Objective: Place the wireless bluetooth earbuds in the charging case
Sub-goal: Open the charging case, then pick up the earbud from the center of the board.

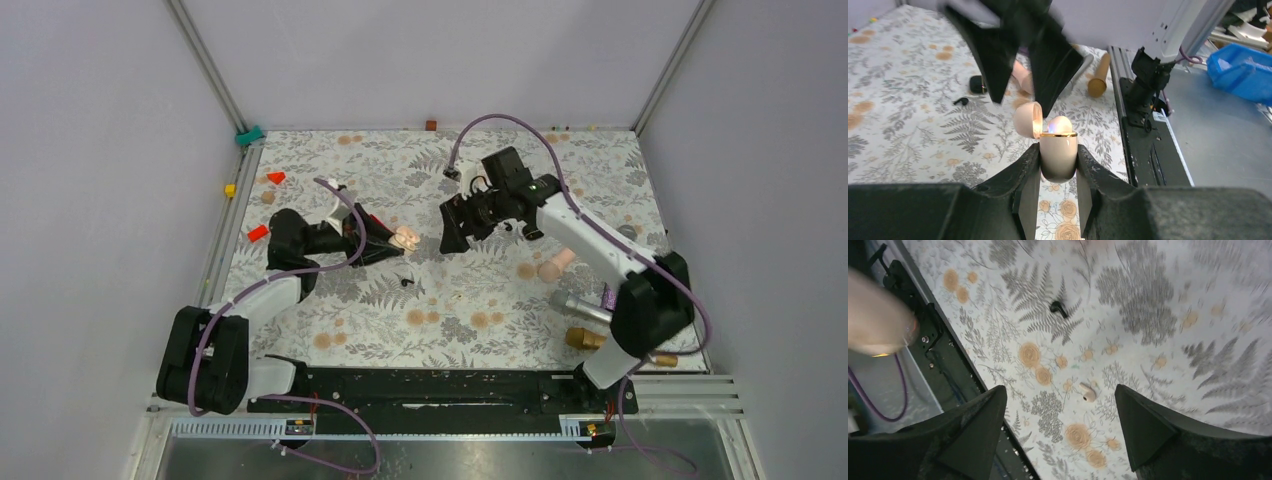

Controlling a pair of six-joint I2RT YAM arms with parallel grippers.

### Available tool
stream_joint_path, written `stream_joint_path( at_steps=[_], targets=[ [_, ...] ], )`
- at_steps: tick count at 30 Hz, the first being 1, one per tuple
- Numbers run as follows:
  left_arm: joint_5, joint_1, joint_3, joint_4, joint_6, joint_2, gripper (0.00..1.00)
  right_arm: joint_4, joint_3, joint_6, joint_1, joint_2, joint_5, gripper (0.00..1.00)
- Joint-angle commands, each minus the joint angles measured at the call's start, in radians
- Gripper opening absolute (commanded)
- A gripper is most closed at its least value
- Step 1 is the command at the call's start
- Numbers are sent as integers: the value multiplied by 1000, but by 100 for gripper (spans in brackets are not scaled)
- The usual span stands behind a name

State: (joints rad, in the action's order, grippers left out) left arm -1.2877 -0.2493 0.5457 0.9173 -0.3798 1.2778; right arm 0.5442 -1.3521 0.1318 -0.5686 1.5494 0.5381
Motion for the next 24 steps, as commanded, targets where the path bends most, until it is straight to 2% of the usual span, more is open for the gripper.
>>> stream_joint_path(
  at_steps=[1, 4, 10, 14, 18, 20, 24],
  targets=[
    [11, 53, -28, 381, -228, -12, 0, 140, -18, -202, 95, 196, 131, 83],
    [11, 67, -36, 495, -307, 12, 0, 127, 11, -220, 109, 257, 51, 81],
    [33, 71, -49, 494, -272, 9, 0, 85, 84, -246, 110, 288, 6, 73],
    [86, 71, -39, 306, -130, -27, 0, 68, 125, -244, 111, 297, -8, 66],
    [160, 69, -13, -43, 104, -89, 0, 24, 174, -266, 107, 310, -4, 62],
    [172, 68, -11, -73, 138, -102, 0, 1, 195, -277, 102, 315, 3, 61],
    [170, 68, -12, -44, 109, -98, 0, -12, 194, -279, 76, 342, 14, 59]
  ],
)
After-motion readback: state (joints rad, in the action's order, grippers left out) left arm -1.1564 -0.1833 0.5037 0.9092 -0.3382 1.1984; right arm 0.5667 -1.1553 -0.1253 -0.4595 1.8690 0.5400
